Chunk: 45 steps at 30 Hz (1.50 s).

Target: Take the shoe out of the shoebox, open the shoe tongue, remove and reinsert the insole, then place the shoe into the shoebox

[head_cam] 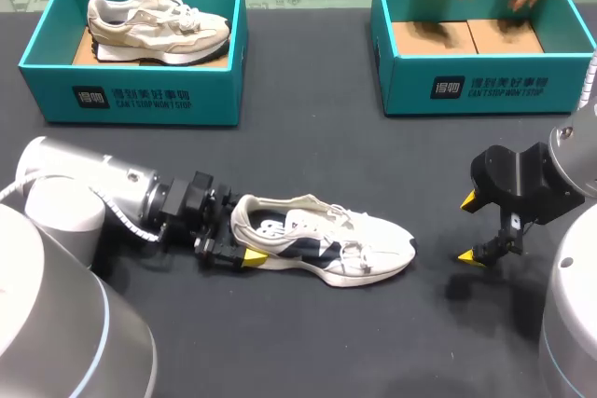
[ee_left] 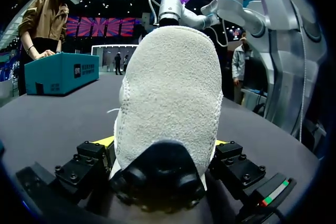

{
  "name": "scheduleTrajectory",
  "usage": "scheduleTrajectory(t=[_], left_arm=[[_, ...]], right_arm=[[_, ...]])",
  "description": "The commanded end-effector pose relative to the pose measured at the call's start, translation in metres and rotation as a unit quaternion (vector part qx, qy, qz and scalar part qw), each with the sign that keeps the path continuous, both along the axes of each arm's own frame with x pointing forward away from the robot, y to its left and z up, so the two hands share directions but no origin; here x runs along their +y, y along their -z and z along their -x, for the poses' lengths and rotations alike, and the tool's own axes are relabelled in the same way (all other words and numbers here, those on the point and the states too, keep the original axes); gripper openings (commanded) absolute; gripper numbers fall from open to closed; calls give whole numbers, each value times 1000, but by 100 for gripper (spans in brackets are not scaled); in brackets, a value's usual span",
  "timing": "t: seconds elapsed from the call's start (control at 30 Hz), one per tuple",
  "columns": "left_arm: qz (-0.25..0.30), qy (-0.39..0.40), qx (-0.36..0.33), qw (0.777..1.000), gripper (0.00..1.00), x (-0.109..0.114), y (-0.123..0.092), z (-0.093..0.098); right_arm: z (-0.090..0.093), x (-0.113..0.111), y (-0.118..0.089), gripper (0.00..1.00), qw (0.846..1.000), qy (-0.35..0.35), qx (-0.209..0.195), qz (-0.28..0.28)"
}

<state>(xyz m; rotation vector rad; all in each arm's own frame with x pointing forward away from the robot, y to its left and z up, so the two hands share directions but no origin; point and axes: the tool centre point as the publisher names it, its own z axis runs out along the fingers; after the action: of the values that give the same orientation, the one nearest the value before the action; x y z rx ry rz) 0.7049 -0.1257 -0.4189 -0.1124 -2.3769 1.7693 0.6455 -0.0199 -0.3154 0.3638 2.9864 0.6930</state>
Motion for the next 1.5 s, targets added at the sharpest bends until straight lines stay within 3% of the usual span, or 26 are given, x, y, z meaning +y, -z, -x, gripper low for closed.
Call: scheduleTrajectory(t=[0.03, 0.63, 1.5], left_arm=[[0, -7, 1, 1000, 0, -3, 6, 8], [-8, -55, 0, 998, 0, -2, 3, 25], [-5, -45, -1, 999, 0, -3, 4, 16]], right_arm=[[2, 0, 0, 100, 1000, 1, -1, 1], [2, 0, 0, 100, 1000, 1, -1, 1], [2, 0, 0, 100, 1000, 1, -1, 1]])
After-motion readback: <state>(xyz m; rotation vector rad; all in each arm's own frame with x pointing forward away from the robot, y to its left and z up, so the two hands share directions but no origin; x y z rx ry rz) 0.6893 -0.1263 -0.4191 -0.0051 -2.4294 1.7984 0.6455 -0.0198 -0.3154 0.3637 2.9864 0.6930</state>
